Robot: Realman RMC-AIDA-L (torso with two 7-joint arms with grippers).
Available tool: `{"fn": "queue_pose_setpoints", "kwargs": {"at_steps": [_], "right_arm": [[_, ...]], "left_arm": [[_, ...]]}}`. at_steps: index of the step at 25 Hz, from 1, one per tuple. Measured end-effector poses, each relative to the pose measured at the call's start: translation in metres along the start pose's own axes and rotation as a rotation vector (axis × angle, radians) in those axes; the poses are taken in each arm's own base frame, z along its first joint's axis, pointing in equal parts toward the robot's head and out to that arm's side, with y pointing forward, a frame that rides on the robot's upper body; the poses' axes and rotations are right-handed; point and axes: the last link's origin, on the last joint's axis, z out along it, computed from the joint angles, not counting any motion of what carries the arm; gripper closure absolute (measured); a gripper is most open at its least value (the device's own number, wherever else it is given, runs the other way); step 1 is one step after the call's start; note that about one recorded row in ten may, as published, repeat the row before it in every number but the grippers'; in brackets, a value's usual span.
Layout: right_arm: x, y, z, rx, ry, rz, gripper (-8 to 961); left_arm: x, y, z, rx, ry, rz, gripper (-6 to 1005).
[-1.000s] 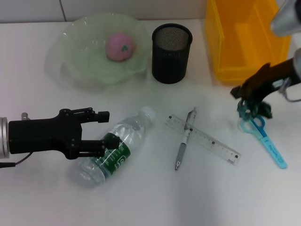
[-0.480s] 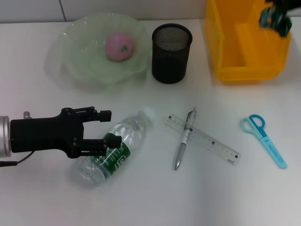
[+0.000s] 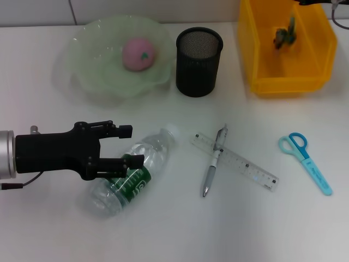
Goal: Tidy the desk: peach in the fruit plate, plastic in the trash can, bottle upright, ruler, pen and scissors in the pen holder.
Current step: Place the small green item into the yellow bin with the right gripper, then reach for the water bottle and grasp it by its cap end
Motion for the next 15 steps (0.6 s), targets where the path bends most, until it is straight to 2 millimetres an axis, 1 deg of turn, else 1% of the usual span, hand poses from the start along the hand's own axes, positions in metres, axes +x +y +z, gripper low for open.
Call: {"fn": "queue_pose_setpoints", "kwargs": {"at_steps": [3, 6, 7, 8, 9, 10, 11, 14, 15], "right_arm": [[-0.001, 0.001, -0.001, -0.012, -0.009, 0.010, 751], [0.002, 0.002, -0.007, -0.046, -0.022, 0.030, 638], [0.003, 0.004, -0.012, -0.079, -0.031, 0.037, 606], [0.007, 0.007, -0.022, -0.148, -0.038, 0.037, 574], [0.007, 0.007, -0.022, -0.148, -0.038, 0.037, 543], [0.016, 0.012, -0.038, -0.244, -0.044, 0.019, 511], [0.016, 0.012, -0.038, -0.244, -0.044, 0.019, 479], [0.036, 0.018, -0.062, -0.370, -0.036, -0.018, 355], [0.046, 0.021, -0.073, -0.424, -0.028, -0.036, 308]], "left_arm": [[0.000, 0.000, 0.000, 0.000, 0.000, 0.000, 192], [0.000, 0.000, 0.000, 0.000, 0.000, -0.002, 192], [0.000, 0.000, 0.000, 0.000, 0.000, -0.002, 192], [0.000, 0.000, 0.000, 0.000, 0.000, -0.002, 192], [0.001, -0.001, 0.000, 0.000, -0.001, -0.030, 192], [0.001, -0.001, 0.000, 0.000, -0.001, -0.030, 192], [0.001, -0.001, 0.000, 0.000, -0.001, -0.030, 192], [0.009, -0.006, -0.003, 0.021, -0.014, -0.089, 192], [0.009, -0.006, -0.003, 0.021, -0.014, -0.089, 192]]}}
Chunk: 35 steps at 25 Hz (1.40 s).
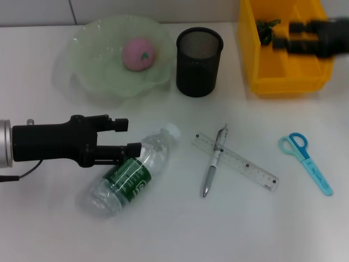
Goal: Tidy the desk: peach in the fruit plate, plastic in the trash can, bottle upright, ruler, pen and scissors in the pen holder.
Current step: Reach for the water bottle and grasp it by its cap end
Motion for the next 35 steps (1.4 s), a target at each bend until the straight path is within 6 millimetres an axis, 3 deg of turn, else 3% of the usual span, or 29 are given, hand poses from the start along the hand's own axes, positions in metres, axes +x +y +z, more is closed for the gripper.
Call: {"fn": "queue_pose_setpoints", "kwargs": {"at_steps": [2, 5, 6, 8, 9, 11, 20, 26, 35], "right_arm": [[0.020, 0.014, -0.013, -0.085, 0.017, -0.038, 216], [0.060, 0.038, -0.034, -0.208, 0.036, -0.085, 190], [0.060, 0.038, -0.034, -0.208, 0.036, -0.085, 190], [0.078, 0.048, -0.042, -0.247, 0.034, -0.093, 191], [0.087, 0.051, -0.044, -0.257, 0.030, -0.083, 192], [0.107, 0.056, -0.048, -0.265, 0.009, -0.045, 192], [0.124, 0.057, -0.052, -0.254, -0.028, -0.005, 193], [0.129, 0.060, -0.051, -0.271, -0.023, -0.020, 194], [0.131, 0.060, -0.048, -0.275, -0.033, -0.024, 194]], "left_arm": [[0.002, -0.001, 0.000, 0.004, -0.006, -0.011, 192], [0.015, -0.004, 0.004, 0.012, -0.053, -0.055, 192], [0.015, -0.004, 0.004, 0.012, -0.053, -0.055, 192], [0.023, -0.006, 0.009, 0.013, -0.082, -0.076, 192], [0.044, -0.008, 0.025, 0.009, -0.169, -0.138, 192], [0.060, -0.010, 0.040, 0.023, -0.242, -0.177, 193], [0.108, -0.010, 0.110, 0.199, -0.497, -0.168, 193], [0.105, -0.012, 0.130, 0.305, -0.576, -0.131, 193], [0.096, -0.017, 0.138, 0.400, -0.629, -0.109, 193]]}}
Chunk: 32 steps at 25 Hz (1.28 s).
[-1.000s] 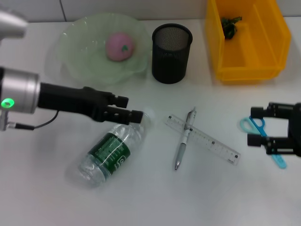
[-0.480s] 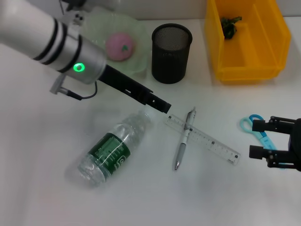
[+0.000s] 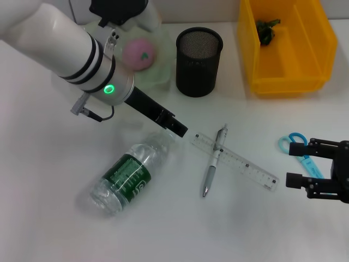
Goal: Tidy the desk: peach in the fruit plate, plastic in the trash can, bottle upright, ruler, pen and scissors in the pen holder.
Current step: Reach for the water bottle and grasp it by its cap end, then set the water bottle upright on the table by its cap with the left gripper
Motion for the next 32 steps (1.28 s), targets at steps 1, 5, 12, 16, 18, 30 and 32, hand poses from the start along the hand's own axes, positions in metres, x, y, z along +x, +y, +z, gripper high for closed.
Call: {"fn": "queue_pose_setpoints", "kwargs": {"at_steps": [1, 5, 12, 16, 18, 30, 32], "right_arm": [[0.000, 0.000, 0.000, 0.000, 0.000, 0.000, 193], [0.000, 0.000, 0.000, 0.001, -0.001, 0.001, 193], [0.002, 0.001, 0.000, 0.002, -0.002, 0.009, 193], [0.003, 0.001, 0.000, 0.001, -0.003, 0.013, 194], [0.003, 0.001, 0.000, 0.000, -0.004, 0.013, 194], [0.004, 0.001, -0.002, 0.012, -0.011, 0.018, 194], [0.004, 0.001, -0.002, 0.012, -0.011, 0.017, 194]], "left_arm": [[-0.001, 0.000, 0.001, 0.003, -0.003, 0.000, 193], [-0.003, 0.001, 0.006, 0.010, -0.012, 0.008, 194], [-0.009, 0.001, 0.017, 0.025, -0.032, 0.019, 194], [-0.011, 0.002, 0.021, 0.035, -0.032, 0.032, 194], [-0.012, 0.002, 0.022, 0.040, -0.028, 0.033, 194], [-0.015, 0.006, 0.024, 0.046, -0.021, 0.071, 508], [-0.014, 0.009, 0.020, 0.042, -0.008, 0.084, 549]]}}
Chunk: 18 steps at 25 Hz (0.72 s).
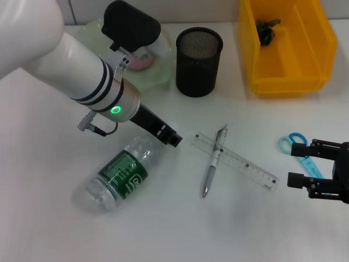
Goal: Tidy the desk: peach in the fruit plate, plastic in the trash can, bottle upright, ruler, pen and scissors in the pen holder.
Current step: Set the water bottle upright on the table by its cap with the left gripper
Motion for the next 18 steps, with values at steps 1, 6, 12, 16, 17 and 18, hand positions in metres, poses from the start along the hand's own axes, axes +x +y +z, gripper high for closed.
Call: {"fn": "queue_pose_setpoints", "kwargs": {"at_steps": [1, 6, 12, 16, 17, 18], "right_arm": [[0.000, 0.000, 0.000, 0.000, 0.000, 0.000, 194], [0.000, 0.000, 0.001, -0.002, -0.003, 0.002, 194], [-0.002, -0.001, 0.001, 0.001, -0.013, 0.000, 194], [-0.004, -0.002, 0.000, 0.003, -0.021, -0.002, 194], [-0.004, -0.002, 0.000, 0.003, -0.024, -0.001, 194], [-0.005, -0.002, 0.000, 0.004, -0.026, 0.000, 194]], "left_arm": [[0.001, 0.001, -0.002, 0.000, 0.010, 0.004, 549], [0.001, 0.003, -0.025, 0.017, 0.117, 0.022, 549], [-0.009, -0.001, -0.050, -0.008, 0.292, 0.010, 548], [-0.020, -0.007, -0.064, -0.079, 0.436, -0.004, 548], [-0.024, -0.010, -0.067, -0.090, 0.468, -0.003, 548], [-0.027, -0.012, -0.070, -0.097, 0.499, -0.007, 548]]}}
